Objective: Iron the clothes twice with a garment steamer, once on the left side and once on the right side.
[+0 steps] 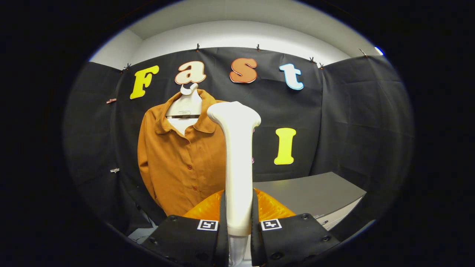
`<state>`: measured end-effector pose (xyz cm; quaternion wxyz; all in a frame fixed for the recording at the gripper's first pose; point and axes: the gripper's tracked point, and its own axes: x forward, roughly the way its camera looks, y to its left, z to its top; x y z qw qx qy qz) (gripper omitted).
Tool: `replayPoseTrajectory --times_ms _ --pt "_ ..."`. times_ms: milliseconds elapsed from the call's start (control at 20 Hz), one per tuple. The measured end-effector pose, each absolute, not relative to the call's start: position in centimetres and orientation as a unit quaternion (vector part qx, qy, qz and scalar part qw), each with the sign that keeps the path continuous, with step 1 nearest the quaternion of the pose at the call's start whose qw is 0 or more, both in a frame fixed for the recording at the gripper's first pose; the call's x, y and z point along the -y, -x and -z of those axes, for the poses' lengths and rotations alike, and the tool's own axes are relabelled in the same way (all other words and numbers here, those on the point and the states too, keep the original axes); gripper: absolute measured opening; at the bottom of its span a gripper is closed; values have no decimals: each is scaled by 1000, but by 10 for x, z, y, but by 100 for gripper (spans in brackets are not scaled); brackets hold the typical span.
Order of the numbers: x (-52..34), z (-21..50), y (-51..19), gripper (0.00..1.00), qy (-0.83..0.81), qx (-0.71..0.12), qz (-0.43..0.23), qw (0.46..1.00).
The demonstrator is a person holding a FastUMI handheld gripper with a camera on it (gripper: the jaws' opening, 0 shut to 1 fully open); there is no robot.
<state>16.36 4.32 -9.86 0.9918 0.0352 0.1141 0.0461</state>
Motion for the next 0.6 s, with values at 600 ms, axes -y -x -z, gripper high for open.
replayPoseTrajectory --times_ms 600 --pt "-82 147 -221 27 -53 -122 -9 991"
